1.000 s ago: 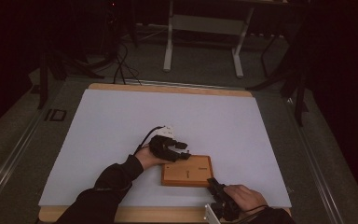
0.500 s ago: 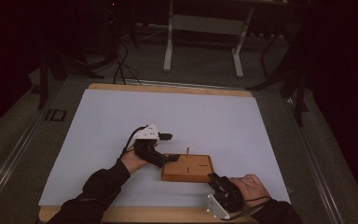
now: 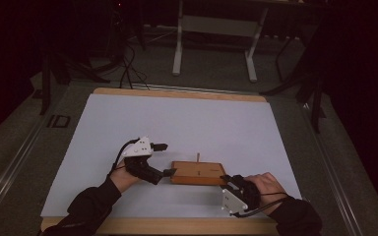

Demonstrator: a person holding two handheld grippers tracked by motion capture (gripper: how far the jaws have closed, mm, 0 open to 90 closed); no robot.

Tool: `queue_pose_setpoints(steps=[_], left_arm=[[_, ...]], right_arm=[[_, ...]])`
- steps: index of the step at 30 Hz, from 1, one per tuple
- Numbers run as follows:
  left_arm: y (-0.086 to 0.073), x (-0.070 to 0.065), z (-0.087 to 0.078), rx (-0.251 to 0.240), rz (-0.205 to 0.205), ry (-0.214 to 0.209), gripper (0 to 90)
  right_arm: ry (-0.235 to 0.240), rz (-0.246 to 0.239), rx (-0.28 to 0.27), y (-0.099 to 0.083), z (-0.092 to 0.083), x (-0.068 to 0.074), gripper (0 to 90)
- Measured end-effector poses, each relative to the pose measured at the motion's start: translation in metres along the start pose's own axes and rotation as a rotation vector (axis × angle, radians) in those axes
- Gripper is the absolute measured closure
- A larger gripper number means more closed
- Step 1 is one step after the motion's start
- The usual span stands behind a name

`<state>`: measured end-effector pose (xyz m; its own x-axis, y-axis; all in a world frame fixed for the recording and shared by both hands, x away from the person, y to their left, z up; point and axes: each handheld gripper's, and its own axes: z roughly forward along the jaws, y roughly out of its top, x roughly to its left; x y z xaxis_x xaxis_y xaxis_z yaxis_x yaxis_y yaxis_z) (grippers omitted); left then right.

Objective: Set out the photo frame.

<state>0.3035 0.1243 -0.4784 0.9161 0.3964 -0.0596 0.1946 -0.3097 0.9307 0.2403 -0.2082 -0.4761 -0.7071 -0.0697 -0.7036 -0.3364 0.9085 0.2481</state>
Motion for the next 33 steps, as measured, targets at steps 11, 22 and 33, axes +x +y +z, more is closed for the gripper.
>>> queue_pose_setpoints(steps=[11,22,33], left_arm=[[-0.006,-0.023,-0.009,0.018,0.03,0.002,10.1],[-0.02,-0.028,-0.012,0.004,0.003,0.029,10.1],[-0.028,-0.026,-0.01,0.001,-0.015,0.034,10.1]], right_arm=[[0.157,0.099,-0.025,-0.006,0.004,-0.047,69.8],[0.244,0.18,-0.033,-0.012,0.011,-0.076,69.8],[0.317,0.283,-0.017,-0.019,0.025,-0.105,68.3]])
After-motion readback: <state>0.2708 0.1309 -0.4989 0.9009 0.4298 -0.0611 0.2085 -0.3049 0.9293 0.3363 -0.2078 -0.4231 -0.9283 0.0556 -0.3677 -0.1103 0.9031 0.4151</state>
